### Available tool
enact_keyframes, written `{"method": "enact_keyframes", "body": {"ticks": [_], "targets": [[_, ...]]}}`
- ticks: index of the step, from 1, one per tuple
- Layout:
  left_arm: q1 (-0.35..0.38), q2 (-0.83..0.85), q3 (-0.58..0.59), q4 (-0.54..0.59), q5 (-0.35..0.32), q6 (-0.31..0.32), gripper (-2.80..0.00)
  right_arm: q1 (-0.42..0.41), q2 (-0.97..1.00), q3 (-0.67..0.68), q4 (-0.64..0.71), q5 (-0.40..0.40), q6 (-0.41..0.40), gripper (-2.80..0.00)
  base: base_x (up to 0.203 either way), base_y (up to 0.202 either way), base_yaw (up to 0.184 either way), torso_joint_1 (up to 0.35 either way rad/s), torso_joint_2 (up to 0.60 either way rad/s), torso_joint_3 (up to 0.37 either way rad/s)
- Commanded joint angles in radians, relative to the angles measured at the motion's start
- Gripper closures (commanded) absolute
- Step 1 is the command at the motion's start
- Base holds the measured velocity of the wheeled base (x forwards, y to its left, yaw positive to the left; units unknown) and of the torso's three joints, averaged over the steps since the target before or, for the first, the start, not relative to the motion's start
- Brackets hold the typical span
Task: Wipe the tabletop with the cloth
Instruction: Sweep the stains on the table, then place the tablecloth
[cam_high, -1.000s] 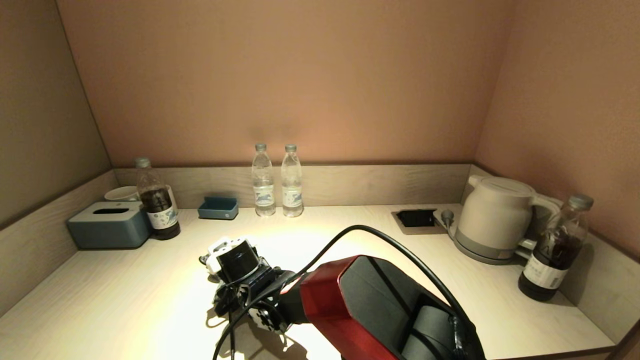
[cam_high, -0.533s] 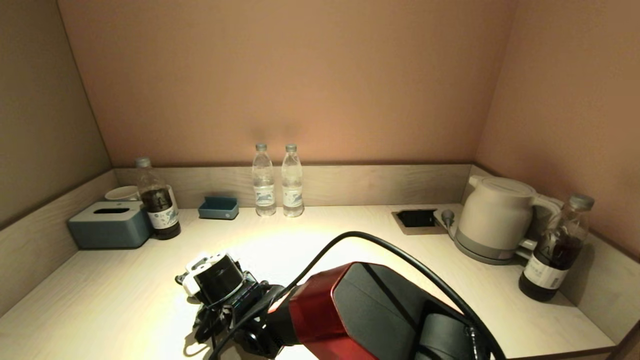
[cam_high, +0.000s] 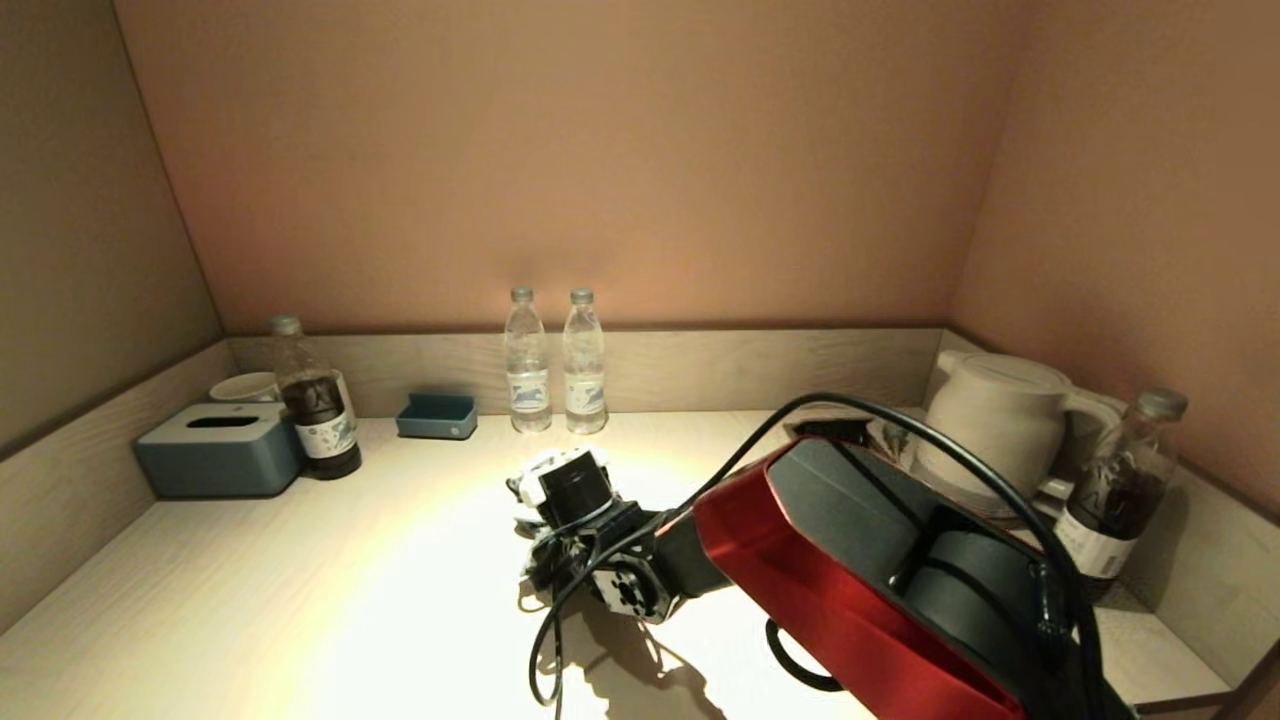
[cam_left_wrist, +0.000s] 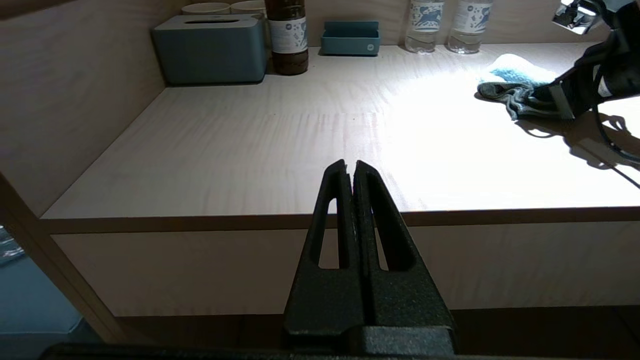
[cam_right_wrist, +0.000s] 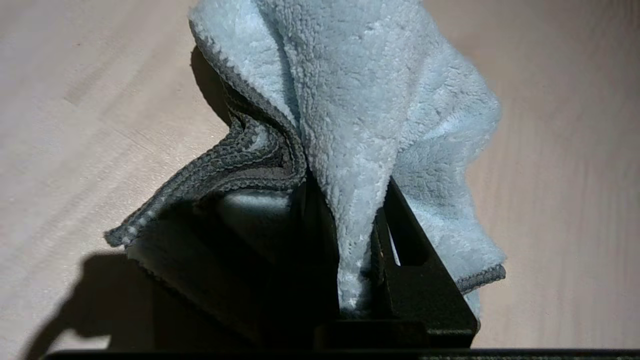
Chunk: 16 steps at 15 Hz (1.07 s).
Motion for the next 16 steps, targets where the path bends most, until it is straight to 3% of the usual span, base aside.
{"method": "enact_keyframes", "body": {"ticks": [1,4,11,16], "targets": [[0.0,0.0,0.0,0.0,0.0,0.0,0.0,-0.025,-0.056,0.041,-0.005,-0.012,-0.001,0.0,0.0,0.0,0.0,0.0,0.0,0.0],[0.0,0.0,0.0,0.0,0.0,0.0,0.0,-0.042,-0.13,0.126,-0.008,-0.03,0.001,0.0,0.0,0.0,0.0,0.0,0.0,0.0],[0.0,0.0,0.0,0.0,0.0,0.0,0.0,-0.064,-0.479,0.5,-0.095,-0.077,-0.002,0.0,0.0,0.0,0.0,0.0,0.0,0.0],[0.0,0.0,0.0,0.0,0.0,0.0,0.0,-0.226,-0.682,0.674,-0.121,-0.1,-0.004,0.0,0.0,0.0,0.0,0.0,0.0,0.0]]}}
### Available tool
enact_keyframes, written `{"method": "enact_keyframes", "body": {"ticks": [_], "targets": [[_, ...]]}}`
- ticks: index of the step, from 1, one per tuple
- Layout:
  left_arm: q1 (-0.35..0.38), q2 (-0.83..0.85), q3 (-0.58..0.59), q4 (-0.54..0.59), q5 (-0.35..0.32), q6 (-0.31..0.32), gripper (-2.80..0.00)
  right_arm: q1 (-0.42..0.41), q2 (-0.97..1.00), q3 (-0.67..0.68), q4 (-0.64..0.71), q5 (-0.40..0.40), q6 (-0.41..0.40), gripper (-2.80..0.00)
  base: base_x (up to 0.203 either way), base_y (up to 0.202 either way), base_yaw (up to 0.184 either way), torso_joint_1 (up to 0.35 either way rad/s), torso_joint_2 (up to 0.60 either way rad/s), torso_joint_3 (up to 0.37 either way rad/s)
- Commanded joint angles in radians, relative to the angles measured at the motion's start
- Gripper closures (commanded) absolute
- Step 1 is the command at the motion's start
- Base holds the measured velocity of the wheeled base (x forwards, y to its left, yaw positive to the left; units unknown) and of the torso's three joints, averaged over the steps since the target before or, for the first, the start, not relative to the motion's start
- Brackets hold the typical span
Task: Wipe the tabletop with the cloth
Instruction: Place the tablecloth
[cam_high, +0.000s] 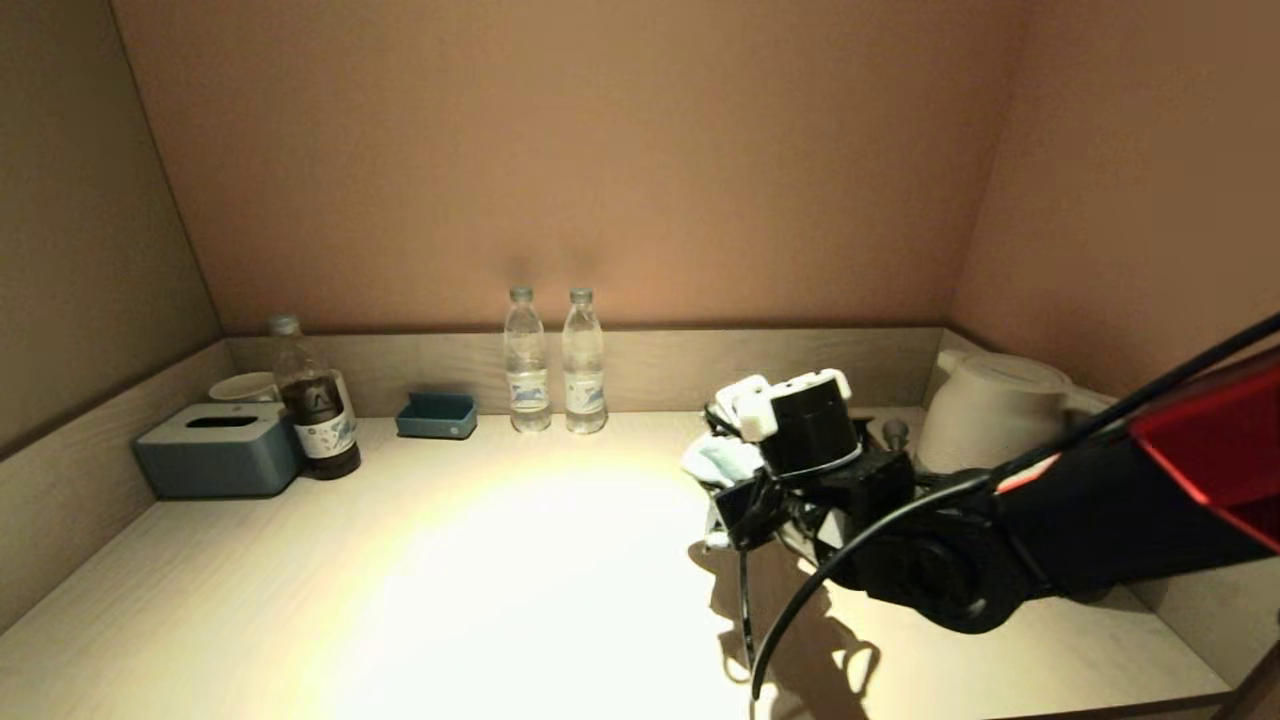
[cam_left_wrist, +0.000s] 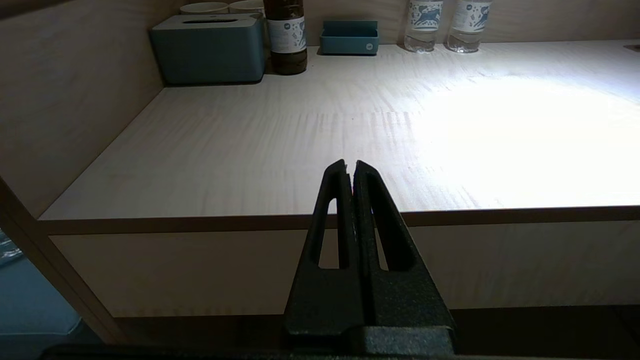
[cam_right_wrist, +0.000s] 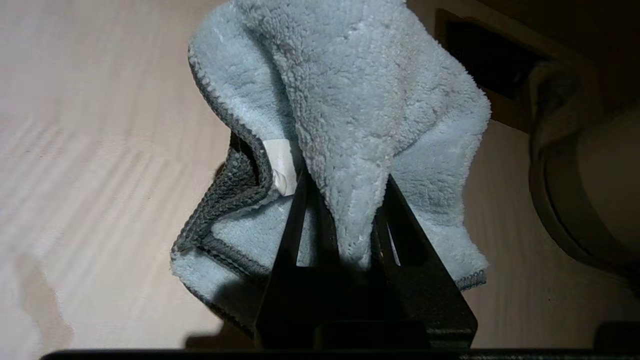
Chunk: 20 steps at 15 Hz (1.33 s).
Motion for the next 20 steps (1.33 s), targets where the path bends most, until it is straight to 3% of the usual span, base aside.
{"method": "enact_keyframes", "body": {"ticks": [1,5,9,20], "targets": [[0.0,0.0,0.0,0.0,0.0,0.0,0.0,-0.102,-0.085,0.042,-0.004,0.0,0.001,0.0,0.0,0.0,0.0,0.0,0.0,0.0],[0.0,0.0,0.0,0.0,0.0,0.0,0.0,-0.363,-0.104,0.122,-0.004,0.026,0.043,0.0,0.0,0.0,0.0,0.0,0.0,0.0],[0.0,0.0,0.0,0.0,0.0,0.0,0.0,-0.479,-0.085,0.167,0.001,0.071,0.121,0.0,0.0,0.0,0.0,0.0,0.0,0.0],[0.0,0.0,0.0,0.0,0.0,0.0,0.0,-0.507,-0.101,0.336,-0.005,0.076,0.187,0.0,0.0,0.0,0.0,0.0,0.0,0.0]]}}
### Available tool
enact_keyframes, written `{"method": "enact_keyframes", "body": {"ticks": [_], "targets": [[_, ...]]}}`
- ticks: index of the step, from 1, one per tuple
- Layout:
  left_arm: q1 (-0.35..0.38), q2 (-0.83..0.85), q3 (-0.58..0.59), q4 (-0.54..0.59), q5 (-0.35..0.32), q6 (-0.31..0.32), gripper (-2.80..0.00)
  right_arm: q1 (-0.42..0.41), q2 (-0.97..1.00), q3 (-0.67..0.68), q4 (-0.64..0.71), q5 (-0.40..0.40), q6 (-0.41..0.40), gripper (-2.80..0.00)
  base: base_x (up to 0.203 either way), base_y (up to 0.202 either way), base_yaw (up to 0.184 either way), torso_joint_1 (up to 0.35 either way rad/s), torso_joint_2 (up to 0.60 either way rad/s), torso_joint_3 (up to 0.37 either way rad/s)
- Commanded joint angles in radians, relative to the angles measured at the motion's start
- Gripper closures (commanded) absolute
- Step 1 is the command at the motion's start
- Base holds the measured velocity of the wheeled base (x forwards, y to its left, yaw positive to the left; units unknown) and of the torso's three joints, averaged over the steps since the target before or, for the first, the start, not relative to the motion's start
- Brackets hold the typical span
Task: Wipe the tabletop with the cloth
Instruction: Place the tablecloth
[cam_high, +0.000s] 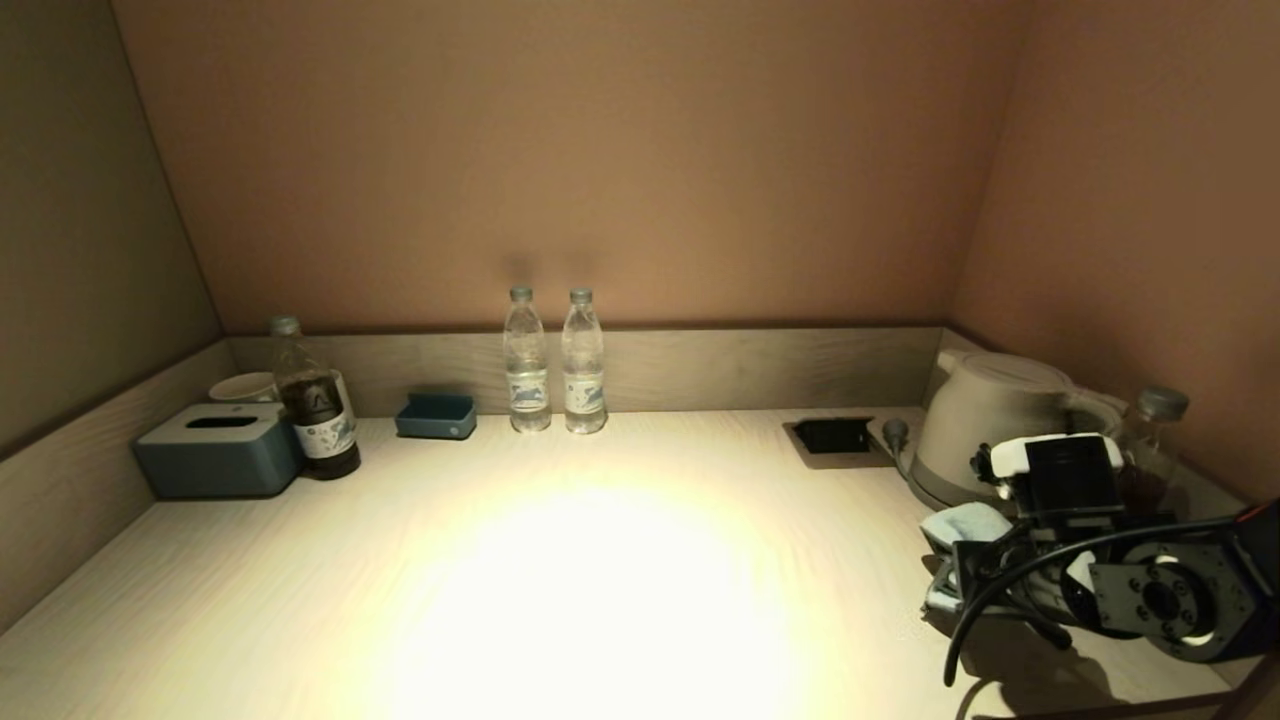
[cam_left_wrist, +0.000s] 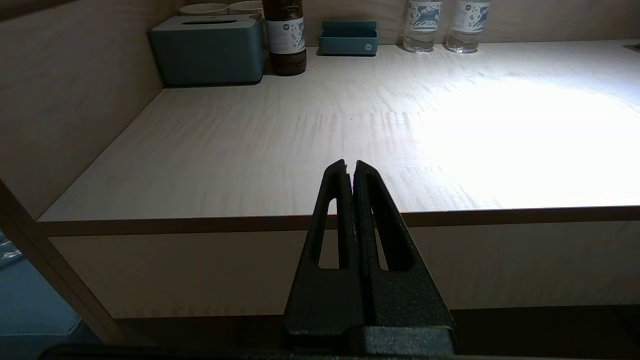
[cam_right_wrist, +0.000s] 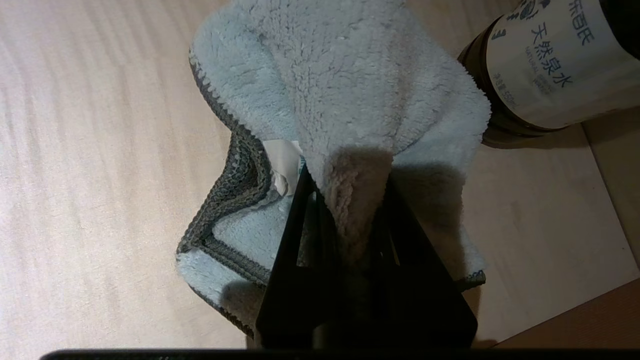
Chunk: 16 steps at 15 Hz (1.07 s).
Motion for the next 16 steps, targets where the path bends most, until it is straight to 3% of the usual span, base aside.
{"method": "enact_keyframes", "body": {"ticks": [1,16], "targets": [[0.0,0.0,0.0,0.0,0.0,-0.001,0.0,-0.001,0.01,0.001,-0.002,0.0,0.0,0.0,0.0,0.0,0.0,0.0,0.0,0.0],[0.0,0.0,0.0,0.0,0.0,-0.001,0.0,-0.024,0.114,-0.066,-0.004,0.005,-0.003,0.0,0.0,0.0,0.0,0.0,0.0,0.0]]}}
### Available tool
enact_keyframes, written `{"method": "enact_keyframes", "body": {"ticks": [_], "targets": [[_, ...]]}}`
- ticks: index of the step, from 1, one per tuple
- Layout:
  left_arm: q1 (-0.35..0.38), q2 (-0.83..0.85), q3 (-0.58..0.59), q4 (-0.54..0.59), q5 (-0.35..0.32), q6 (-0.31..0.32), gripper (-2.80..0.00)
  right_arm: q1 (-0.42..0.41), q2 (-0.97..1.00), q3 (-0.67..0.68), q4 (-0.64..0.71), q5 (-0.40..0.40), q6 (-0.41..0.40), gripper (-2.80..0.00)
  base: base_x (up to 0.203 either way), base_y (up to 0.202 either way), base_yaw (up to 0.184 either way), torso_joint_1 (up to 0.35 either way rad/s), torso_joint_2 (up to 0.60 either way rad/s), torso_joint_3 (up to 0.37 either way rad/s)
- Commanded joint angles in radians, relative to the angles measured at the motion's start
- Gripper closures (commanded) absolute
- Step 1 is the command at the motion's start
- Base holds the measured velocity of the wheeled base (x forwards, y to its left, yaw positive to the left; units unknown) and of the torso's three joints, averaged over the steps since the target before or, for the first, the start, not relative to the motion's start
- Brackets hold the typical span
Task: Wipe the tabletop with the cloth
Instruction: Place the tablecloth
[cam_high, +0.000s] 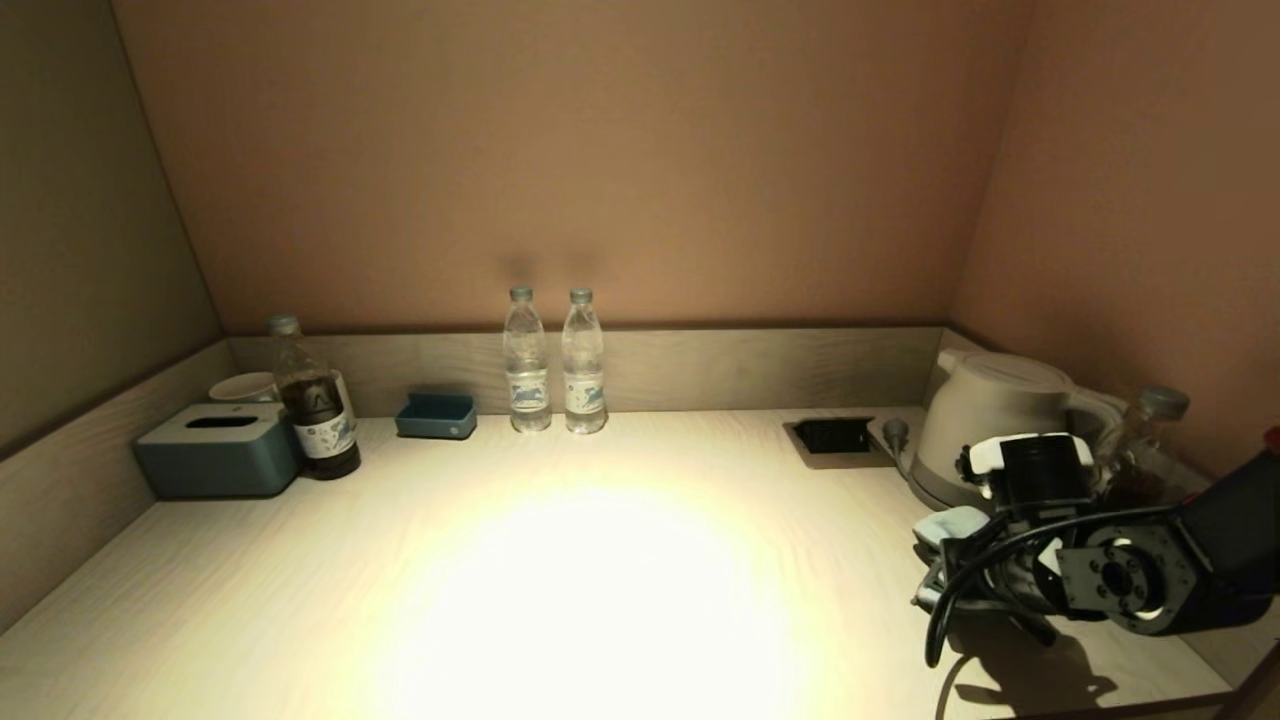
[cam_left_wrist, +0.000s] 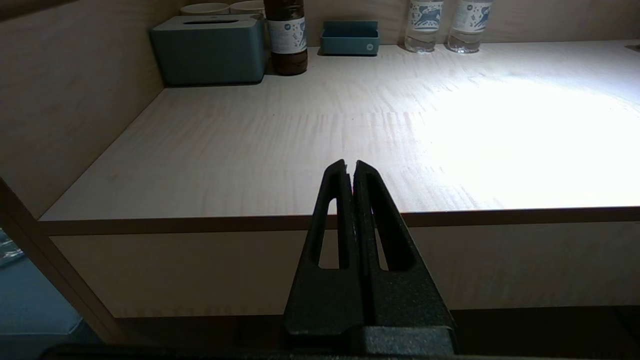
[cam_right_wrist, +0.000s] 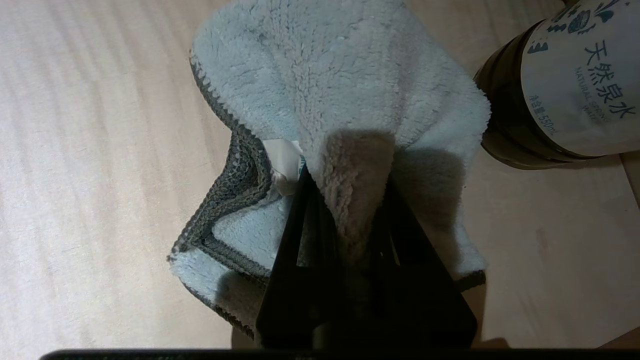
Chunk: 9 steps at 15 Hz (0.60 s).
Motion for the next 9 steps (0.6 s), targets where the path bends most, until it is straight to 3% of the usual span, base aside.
{"method": "enact_keyframes", "body": {"ticks": [1,2,9], "targets": [[0.0,0.0,0.0,0.0,0.0,0.0,0.0,-0.003,0.017,-0.004,-0.002,-0.002,0.001,0.0,0.0,0.0,0.0,0.0,0.0,0.0],[0.0,0.0,0.0,0.0,0.0,0.0,0.0,-0.003,0.015,-0.006,-0.002,-0.002,0.001,-2.8,0.0,0.0,0.0,0.0,0.0,0.0],[0.0,0.0,0.0,0.0,0.0,0.0,0.0,-0.002,-0.088,-0.001,-0.002,0.001,-0.002,-2.8,0.0,0.0,0.0,0.0,0.0,0.0]]}}
